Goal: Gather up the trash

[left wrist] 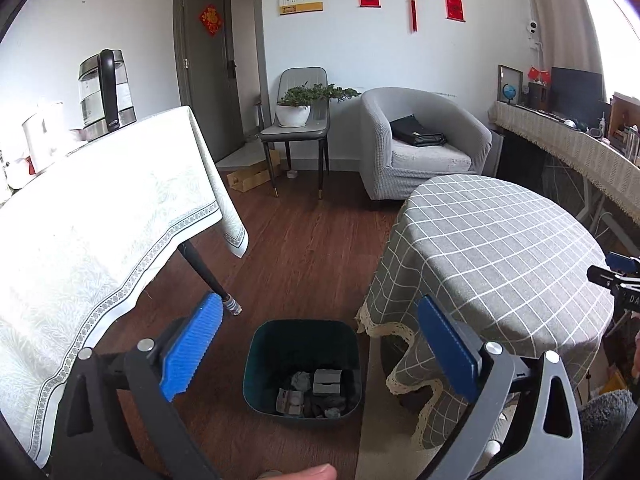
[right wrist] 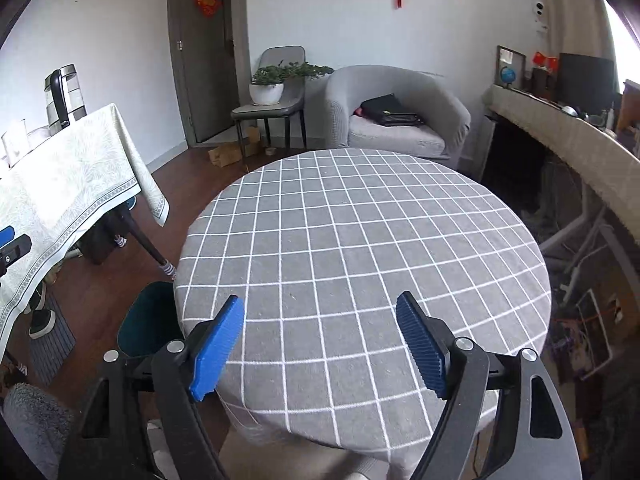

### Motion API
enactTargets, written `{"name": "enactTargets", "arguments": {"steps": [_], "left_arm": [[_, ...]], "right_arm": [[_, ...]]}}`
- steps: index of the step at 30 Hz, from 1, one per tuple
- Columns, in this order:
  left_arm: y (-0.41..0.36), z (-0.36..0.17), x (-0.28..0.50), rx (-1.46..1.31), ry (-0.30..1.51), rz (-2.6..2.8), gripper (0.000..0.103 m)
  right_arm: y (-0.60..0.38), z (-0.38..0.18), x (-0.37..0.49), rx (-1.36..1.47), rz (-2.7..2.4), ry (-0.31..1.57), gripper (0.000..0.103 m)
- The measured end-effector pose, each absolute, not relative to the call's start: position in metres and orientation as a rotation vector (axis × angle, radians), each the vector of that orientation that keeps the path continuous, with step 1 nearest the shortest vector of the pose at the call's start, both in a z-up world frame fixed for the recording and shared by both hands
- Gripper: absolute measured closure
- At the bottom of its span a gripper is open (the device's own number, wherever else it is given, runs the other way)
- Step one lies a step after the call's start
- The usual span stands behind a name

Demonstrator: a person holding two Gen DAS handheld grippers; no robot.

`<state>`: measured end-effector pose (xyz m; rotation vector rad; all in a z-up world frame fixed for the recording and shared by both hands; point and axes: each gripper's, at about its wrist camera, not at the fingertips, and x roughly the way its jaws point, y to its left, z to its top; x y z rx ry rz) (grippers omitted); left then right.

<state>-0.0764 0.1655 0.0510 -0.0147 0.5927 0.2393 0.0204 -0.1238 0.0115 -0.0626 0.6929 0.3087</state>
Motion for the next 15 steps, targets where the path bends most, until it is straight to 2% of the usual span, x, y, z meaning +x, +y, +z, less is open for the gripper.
{"name": "enactTargets", "arguments": {"steps": [3, 7, 15], "left_arm": [[0.166, 0.038, -0.092, -0.046, 0.603, 0.210, 0.003], [0.164, 0.023, -0.104, -0.012, 0.646, 0.233, 0.003], [0.174, 0.012, -0.107, -0.090, 0.666, 0.253, 0.003]], "right_arm": [[-0.145, 0.012, 0.001, -0.049, 0.285, 0.684, 0.012], [-0.163, 0.017, -0.022, -0.016, 0.282, 0.679, 0.004], [-0.167, 0.014, -0.038, -0.029, 0.325, 0.632, 0.004]]}}
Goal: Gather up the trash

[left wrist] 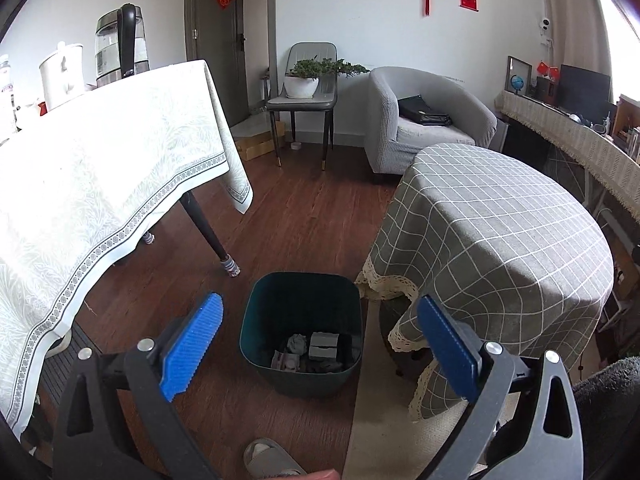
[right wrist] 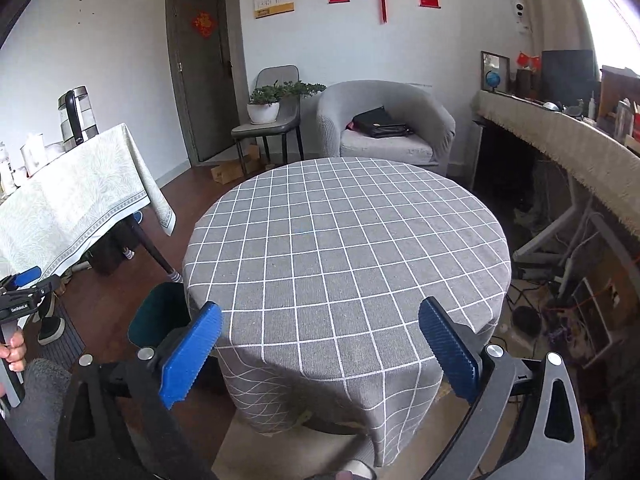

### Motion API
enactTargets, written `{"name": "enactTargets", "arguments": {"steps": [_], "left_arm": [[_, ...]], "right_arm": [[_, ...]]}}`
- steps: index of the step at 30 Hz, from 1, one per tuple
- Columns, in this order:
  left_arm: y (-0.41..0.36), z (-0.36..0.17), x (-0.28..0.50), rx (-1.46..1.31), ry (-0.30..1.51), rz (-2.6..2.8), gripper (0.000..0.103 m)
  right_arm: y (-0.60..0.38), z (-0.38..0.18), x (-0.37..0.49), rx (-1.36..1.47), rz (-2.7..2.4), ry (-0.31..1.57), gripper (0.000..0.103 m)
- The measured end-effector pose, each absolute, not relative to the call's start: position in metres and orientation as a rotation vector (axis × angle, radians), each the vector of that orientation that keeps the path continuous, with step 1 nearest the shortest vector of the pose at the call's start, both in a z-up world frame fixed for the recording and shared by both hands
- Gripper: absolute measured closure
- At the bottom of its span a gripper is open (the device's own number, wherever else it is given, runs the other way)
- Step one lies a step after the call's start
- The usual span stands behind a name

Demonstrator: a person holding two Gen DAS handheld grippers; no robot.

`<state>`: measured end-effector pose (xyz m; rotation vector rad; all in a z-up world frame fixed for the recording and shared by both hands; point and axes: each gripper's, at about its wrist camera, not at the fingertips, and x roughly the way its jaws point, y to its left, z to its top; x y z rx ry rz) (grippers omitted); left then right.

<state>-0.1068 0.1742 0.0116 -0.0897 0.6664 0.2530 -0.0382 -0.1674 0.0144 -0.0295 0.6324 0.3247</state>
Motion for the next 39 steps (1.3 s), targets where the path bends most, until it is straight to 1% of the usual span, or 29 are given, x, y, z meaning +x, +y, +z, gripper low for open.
{"name": "enactTargets", "arguments": {"steps": [3, 10, 17, 39], "left_arm": [[0.173, 0.012, -0.109, -0.089, 0.658, 0.255, 0.003], [0.166, 0.008, -0.106, -0.058, 0.680, 0.249, 0.003], [0.149, 0.005, -0.101, 0.030, 0.695, 0.260, 0.003], [0.156, 0.006, -0.101, -0.009, 0.695, 0.267, 0.004]], "right_arm": [[-0.164, 0.003, -0.042, -0.064, 0.351, 0.637, 0.004], [-0.158, 0.007, -0.046, -0.065, 0.388, 0.616, 0.003], [-0.156, 0.009, -0.048, -0.071, 0.391, 0.612, 0.003], [-0.156, 0.007, -0.047, -0.058, 0.392, 0.624, 0.003]]}}
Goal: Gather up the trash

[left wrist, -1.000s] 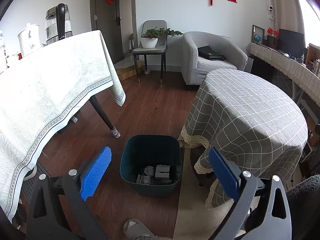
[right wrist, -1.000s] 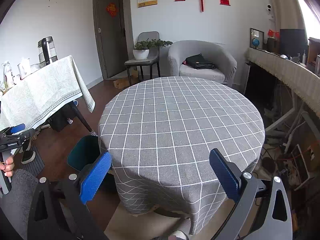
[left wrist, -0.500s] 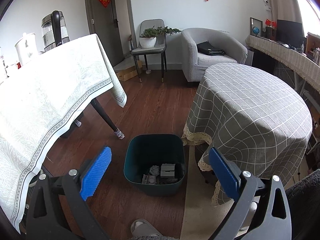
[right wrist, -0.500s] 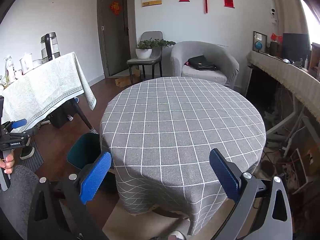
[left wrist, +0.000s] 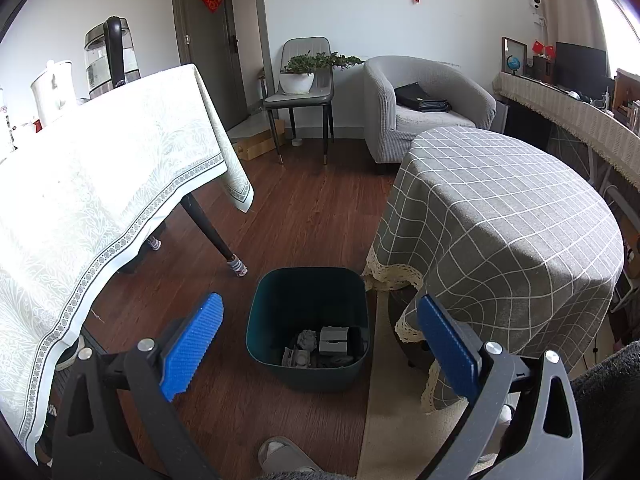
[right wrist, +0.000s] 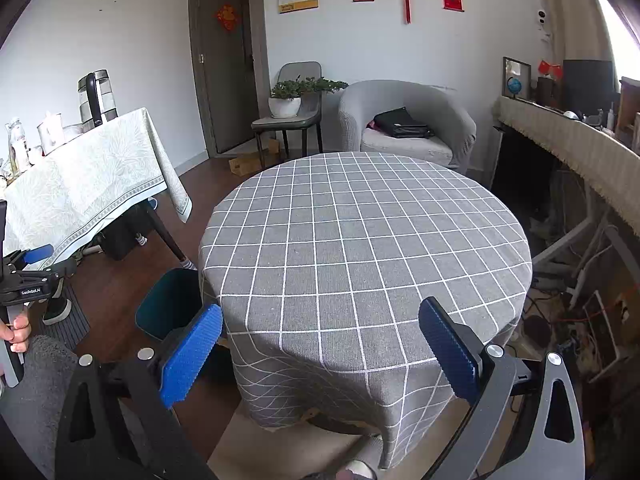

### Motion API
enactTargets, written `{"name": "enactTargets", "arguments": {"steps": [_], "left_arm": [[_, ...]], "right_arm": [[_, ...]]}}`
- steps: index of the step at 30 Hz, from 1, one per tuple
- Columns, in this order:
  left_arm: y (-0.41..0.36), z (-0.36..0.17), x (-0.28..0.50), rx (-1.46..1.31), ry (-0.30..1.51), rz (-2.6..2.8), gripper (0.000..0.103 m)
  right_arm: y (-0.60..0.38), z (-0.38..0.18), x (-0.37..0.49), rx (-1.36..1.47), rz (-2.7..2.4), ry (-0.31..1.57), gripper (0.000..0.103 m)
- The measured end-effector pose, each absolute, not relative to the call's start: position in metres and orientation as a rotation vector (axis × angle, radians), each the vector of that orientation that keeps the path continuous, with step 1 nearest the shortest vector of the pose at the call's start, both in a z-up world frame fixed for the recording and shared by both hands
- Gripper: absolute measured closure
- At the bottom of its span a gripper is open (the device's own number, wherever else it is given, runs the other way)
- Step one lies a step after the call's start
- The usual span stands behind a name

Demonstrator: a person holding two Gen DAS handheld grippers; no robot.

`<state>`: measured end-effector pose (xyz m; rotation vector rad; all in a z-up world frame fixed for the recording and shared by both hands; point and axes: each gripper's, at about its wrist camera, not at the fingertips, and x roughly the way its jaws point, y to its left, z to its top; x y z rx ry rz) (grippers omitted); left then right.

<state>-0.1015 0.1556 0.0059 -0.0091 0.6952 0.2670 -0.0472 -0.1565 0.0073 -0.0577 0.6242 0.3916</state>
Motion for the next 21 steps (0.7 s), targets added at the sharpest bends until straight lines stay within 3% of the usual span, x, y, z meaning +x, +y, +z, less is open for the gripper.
{"name": "enactTargets", "arguments": {"steps": [21], "left_arm": [[0.1534, 0.0057, -0.1012, -0.003, 0.698, 0.267, 0.004]], "right_arm": [[-0.1606, 0.0067, -0.0469, -0.041, 0.388, 0.627, 0.003]]}}
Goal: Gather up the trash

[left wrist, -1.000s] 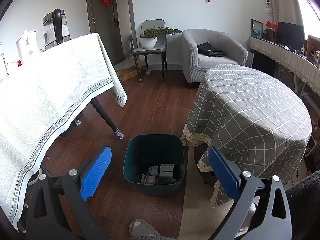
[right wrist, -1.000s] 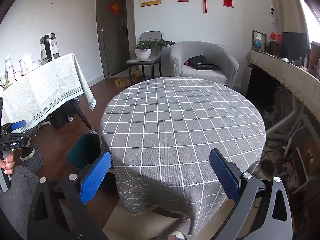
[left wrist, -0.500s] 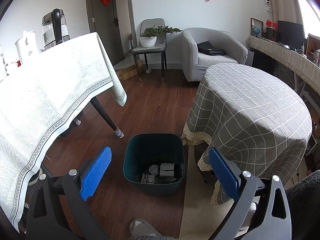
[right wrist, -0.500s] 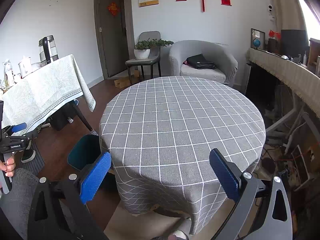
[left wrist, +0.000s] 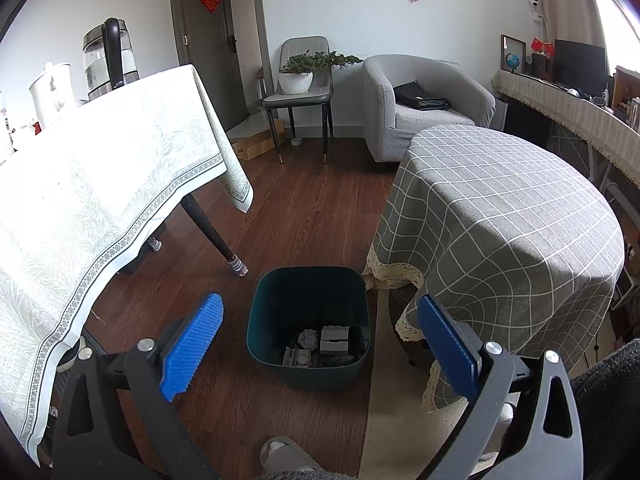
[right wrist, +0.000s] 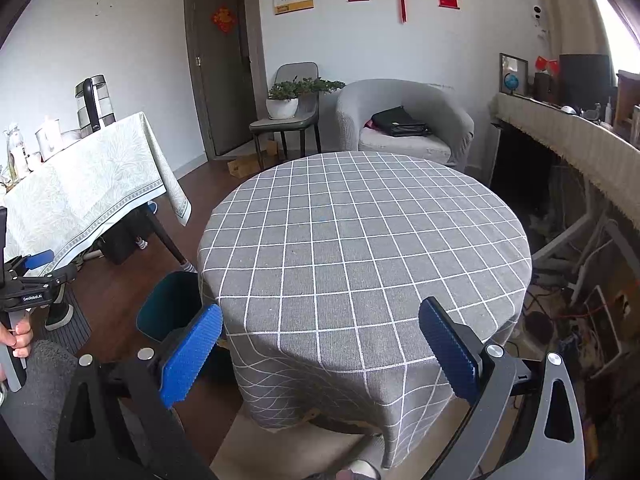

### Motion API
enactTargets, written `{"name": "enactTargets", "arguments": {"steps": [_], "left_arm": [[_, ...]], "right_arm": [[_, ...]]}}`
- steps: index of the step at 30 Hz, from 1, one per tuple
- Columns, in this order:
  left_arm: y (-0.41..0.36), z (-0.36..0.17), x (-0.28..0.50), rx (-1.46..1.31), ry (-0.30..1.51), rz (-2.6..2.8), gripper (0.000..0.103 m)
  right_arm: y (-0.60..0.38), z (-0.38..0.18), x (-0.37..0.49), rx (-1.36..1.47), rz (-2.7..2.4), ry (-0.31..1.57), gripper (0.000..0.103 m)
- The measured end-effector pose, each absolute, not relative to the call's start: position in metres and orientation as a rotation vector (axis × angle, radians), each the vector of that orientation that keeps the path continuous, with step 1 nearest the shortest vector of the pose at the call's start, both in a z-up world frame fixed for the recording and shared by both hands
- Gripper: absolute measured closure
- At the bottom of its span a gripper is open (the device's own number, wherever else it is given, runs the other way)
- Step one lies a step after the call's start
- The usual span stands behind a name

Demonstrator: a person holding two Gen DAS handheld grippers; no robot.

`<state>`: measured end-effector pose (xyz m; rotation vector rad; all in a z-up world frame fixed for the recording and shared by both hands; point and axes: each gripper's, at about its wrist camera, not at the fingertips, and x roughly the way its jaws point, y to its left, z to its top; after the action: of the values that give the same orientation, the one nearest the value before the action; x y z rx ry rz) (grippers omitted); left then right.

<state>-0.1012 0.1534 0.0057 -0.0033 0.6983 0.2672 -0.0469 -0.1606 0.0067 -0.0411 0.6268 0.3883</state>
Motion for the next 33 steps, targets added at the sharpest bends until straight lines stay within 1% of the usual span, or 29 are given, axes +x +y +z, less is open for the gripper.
{"name": "enactTargets", "arguments": {"steps": [33], "left_arm": [[0.1532, 0.0037, -0.0988, 0.005, 0.702, 0.268, 0.004]], "right_arm": [[-0.1599, 0.0060, -0.0461, -0.034, 0.390, 0.632, 0.003]]}}
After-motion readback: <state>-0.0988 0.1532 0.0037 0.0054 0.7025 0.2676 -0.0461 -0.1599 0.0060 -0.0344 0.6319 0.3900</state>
